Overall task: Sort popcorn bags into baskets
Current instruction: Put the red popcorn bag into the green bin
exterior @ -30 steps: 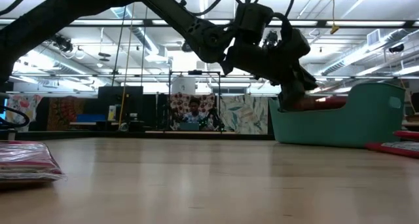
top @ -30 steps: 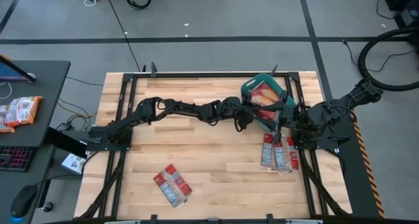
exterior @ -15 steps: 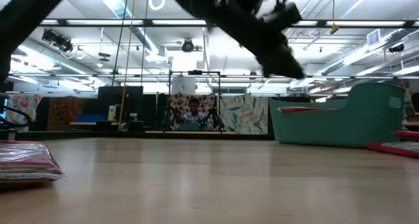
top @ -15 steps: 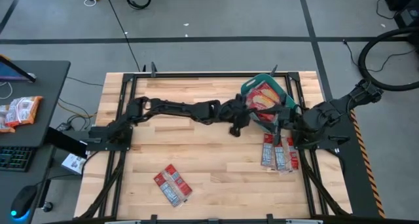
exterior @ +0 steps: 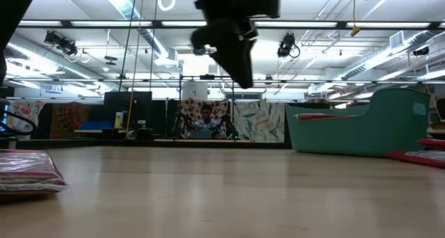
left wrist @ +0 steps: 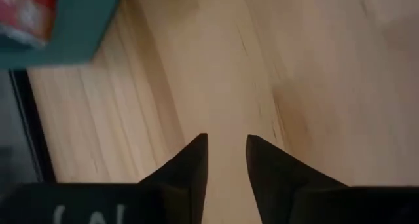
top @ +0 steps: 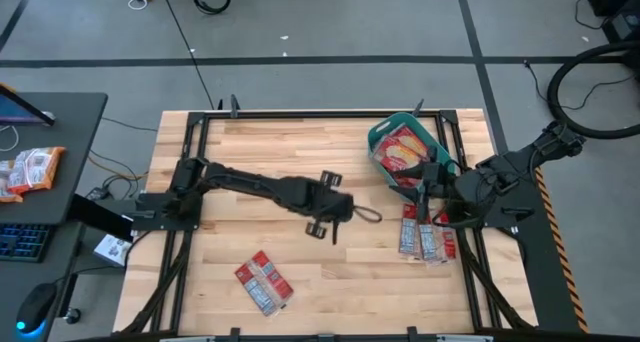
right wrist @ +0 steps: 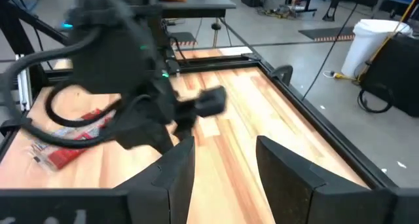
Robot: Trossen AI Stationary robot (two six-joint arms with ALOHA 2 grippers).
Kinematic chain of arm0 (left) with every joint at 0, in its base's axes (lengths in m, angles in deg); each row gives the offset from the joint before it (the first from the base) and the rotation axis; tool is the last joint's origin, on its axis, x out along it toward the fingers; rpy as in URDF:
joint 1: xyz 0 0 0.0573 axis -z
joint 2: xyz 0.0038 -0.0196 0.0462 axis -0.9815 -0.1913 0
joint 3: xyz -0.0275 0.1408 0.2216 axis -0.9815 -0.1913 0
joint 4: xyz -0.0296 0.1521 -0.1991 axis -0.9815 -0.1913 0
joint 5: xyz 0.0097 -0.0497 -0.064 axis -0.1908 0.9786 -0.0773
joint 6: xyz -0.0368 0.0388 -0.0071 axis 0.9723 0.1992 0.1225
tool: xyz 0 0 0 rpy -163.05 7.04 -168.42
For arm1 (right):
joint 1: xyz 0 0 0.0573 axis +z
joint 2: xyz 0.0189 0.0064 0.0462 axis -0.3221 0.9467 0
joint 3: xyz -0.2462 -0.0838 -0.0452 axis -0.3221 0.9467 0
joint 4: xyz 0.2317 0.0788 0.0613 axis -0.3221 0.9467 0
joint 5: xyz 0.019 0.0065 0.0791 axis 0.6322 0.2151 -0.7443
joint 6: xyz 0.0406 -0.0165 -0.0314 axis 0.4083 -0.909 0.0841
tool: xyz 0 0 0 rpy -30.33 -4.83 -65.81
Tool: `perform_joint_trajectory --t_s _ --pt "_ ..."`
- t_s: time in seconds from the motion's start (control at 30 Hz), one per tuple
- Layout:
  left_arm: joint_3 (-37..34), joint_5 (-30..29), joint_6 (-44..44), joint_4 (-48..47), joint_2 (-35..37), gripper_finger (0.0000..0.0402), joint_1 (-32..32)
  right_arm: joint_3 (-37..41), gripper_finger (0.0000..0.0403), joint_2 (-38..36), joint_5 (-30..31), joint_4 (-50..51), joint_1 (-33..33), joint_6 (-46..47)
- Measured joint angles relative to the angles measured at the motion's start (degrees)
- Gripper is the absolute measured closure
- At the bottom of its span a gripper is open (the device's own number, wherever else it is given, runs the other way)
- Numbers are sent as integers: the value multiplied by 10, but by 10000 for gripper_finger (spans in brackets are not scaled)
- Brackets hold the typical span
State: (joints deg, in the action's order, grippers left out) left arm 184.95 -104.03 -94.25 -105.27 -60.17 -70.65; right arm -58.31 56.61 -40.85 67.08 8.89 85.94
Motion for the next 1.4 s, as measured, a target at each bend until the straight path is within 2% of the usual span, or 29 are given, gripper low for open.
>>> perform_joint_trajectory --t_s 0.1,0.27,0.43,0.6,0.7,0.93,1.17,1.4 --pt "-36 -27 22 -15 20 301 19 0 235 2 -1 1 0 1" --pt "-129 -26 86 -13 74 306 46 9 235 36 -26 -1 -14 9" --pt "-200 31 167 -9 125 306 91 19 235 99 -44 10 -63 9" --pt "-234 128 286 -27 149 306 138 19 235 160 -80 40 -153 6" --pt "-253 157 364 -35 152 306 162 19 235 190 -122 70 -223 9" --pt "-298 162 475 -38 151 306 218 19 235 233 -168 90 -371 -22" --pt "-297 160 537 -26 150 306 260 18 235 273 -267 108 -501 -53" --pt "-297 161 599 -26 150 306 291 18 235 326 -250 100 -584 -85"
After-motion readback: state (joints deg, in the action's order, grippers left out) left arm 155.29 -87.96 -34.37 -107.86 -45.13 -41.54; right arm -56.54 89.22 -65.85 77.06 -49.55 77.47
